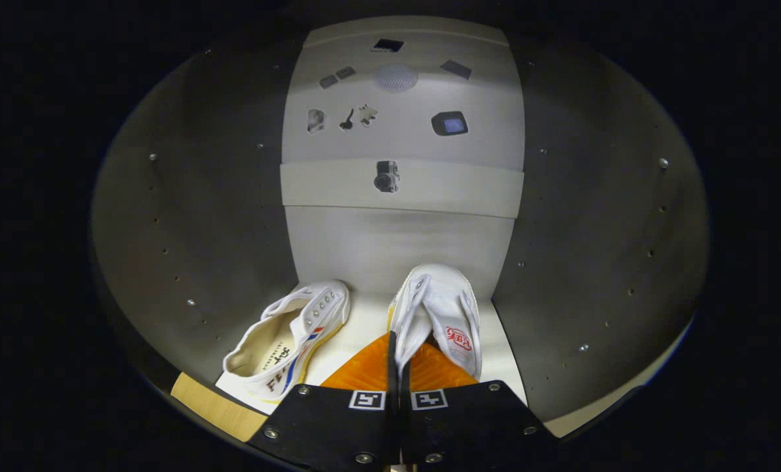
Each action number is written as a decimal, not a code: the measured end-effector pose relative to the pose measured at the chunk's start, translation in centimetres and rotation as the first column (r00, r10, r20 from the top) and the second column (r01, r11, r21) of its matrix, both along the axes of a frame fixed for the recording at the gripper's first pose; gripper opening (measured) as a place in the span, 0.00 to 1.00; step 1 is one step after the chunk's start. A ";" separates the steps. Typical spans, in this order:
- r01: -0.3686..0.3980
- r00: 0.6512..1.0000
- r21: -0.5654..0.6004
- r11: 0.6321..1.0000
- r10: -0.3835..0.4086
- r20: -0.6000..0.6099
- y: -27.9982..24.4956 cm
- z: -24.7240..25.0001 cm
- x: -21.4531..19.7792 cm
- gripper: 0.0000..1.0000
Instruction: Open the shoe cabinet door, grab the shoes and put them into the shoe cabinet, then close the shoe cabinet door.
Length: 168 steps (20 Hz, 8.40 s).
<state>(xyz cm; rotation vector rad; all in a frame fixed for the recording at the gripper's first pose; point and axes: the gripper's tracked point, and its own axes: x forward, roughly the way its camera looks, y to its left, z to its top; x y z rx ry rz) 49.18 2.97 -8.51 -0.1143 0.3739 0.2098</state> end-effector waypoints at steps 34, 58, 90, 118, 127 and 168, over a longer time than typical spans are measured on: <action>0.093 0.994 0.139 0.986 -0.101 0.047 0.1 5.4 -19.9 0.21; 0.167 0.963 0.142 0.976 -0.193 0.189 -8.4 7.1 -47.9 0.35; -0.011 0.989 0.189 0.982 -0.017 0.147 -22.2 3.0 -40.9 0.55; -0.333 0.942 0.265 0.905 0.308 0.131 -2.0 2.6 -37.1 0.61; -0.321 0.942 0.192 0.927 0.291 0.168 5.8 3.1 -33.1 0.67; 0.024 0.965 0.119 0.993 -0.055 0.256 8.2 4.7 -35.7 0.86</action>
